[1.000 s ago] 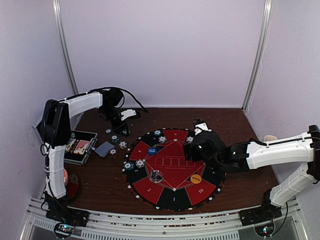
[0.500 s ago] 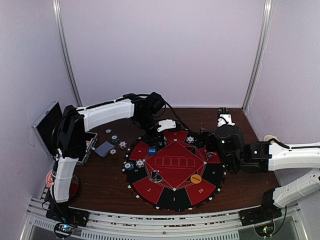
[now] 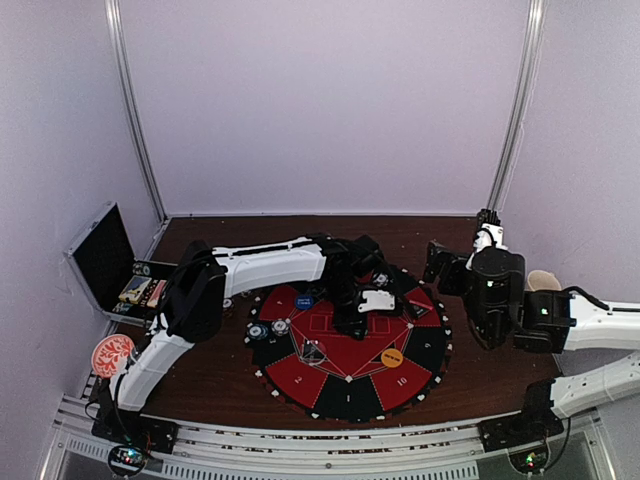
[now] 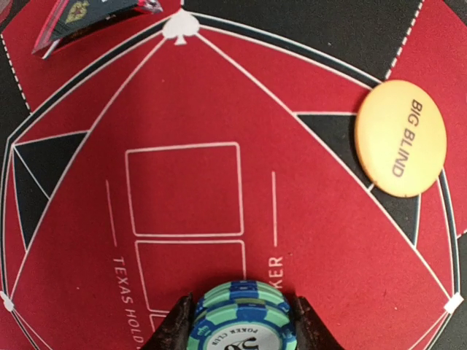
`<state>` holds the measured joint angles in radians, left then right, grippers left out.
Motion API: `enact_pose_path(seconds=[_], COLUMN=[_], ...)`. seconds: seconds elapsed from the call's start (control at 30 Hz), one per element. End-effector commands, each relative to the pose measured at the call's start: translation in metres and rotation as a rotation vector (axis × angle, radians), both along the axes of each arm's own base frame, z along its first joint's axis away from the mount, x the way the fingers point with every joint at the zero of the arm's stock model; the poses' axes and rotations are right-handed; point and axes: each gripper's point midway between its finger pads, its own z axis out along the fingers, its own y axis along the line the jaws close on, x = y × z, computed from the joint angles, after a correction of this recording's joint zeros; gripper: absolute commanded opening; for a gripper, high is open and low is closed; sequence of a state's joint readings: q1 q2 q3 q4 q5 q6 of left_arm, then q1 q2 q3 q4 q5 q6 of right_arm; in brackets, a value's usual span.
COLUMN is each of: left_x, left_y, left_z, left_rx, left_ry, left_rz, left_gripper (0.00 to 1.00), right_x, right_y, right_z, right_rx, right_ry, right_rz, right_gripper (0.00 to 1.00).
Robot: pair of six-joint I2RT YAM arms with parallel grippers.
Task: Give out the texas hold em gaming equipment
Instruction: Place the poker chips pile at the community card area.
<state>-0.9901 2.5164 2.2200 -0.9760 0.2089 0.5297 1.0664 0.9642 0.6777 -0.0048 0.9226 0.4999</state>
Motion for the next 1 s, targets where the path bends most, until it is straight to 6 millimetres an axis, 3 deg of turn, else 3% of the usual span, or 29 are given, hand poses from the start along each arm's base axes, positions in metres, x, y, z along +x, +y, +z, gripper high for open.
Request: enact_pose_path(seconds=[0.0,0.1,0.23,0.4,0.57,0.7,0.87,0.97], left_x=[0.002,0.000,-0.002,0.002,0.016,0.041,0.080,0.099], left_y=[-0.002,-0.001,0.001,0.003,0.010,0.034,0.100,0.149], left_z=[-0.004,-0.009,-0.007,0.010,0.062,0.119,0.177,0.199], left_rx=[-0.002,0.003,0.002,-0.017,-0.097,-0.202,-0.313,-0.370], left_ry=[0.010,0.024,0.025,-0.013,-0.068,-0.108,-0.188,-0.220], left_rz=[0.013,0.010,0.005,0.013,0.063,0.151,0.303,0.403], left_gripper=[0.12,0.22,0.67,0.96,0.98,0.98,0.98,0.98], right_x=[0.000,0.000,0.000,0.002,0.003,0.003,0.013,0.021], right_y=[-0.004,-0.003,-0.003,-0.001,0.001,0.012,0.060,0.099], right_z=[-0.001,-0.002,-0.001,-0.004,-0.003,0.000,-0.014,-0.041], right_rx=[-0.008,-0.010,-0.012,-0.030,-0.051,-0.076,-0.194,-0.290], right_ry=[-0.004,-0.002,-0.003,0.003,0.012,0.020,0.117,0.233], right_rz=[-0.013,-0.010,-0.009,-0.010,-0.012,0.048,0.194,0.282], right_gripper=[1.00,1.00,1.00,1.00,1.00,1.00,1.00,1.00])
